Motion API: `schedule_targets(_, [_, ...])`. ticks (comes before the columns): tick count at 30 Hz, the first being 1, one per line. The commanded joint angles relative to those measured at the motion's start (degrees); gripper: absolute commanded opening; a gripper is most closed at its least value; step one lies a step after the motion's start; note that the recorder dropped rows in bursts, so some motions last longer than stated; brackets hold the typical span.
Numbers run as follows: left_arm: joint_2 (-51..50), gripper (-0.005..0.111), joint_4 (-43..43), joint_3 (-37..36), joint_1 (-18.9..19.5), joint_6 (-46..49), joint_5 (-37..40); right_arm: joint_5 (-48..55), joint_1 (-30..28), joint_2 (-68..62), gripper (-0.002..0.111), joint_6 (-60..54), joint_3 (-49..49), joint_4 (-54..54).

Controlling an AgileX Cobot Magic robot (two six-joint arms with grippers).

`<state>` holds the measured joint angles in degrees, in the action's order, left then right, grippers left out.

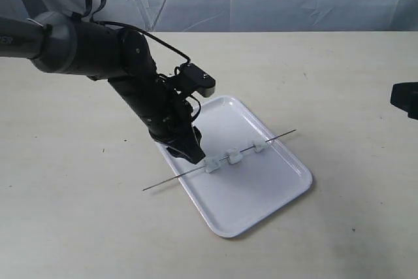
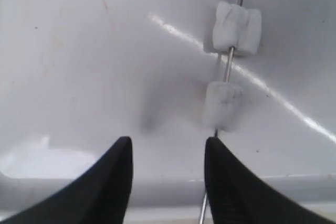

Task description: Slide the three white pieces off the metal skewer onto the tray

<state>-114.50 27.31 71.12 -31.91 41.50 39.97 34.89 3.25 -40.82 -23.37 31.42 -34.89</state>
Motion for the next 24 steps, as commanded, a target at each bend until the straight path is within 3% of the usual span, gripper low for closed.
schedule_targets(1, [0.0, 0.043, -0.4, 1.0, -0.3, -1.7, 4.8, -0.3, 0.2, -0.1, 0.030, -0.6, 0.3, -0.3])
schedule_targets(12, [-1.2, 0.043, 1.8, 1.0, -0.4, -1.8, 4.9, -0.3, 0.2, -0.1, 0.030, -0.6, 0.3, -0.3])
schedule_targets(18, [-5.5, 0.042, -0.2, 1.0, -2.8, -1.5, 2.3, -0.3, 0.2, -0.1, 0.030, -0.6, 0.3, -0.3])
schedule_targets(20, [-5.5, 0.032, -3.2, 1.0, -3.0, -1.9, 1.7, -0.6, 0.2, -0.1, 0.030, -0.6, 0.3, -0.3])
schedule_targets(21, [-5.5, 0.010, -4.9, 1.0, -3.0, -2.1, 3.3, -1.0, 0.2, -0.1, 0.030, -0.6, 0.3, -0.3])
schedule_targets(22, [-5.5, 0.000, -5.8, 1.0, -3.0, -2.1, 4.2, -1.1, 0.2, -0.1, 0.030, -0.6, 0.3, -0.3])
schedule_targets(24, [-5.5, 0.000, -11.4, 1.0, -3.0, -7.7, 7.7, -1.1, 0.2, -0.1, 0.030, -0.6, 0.3, -0.5])
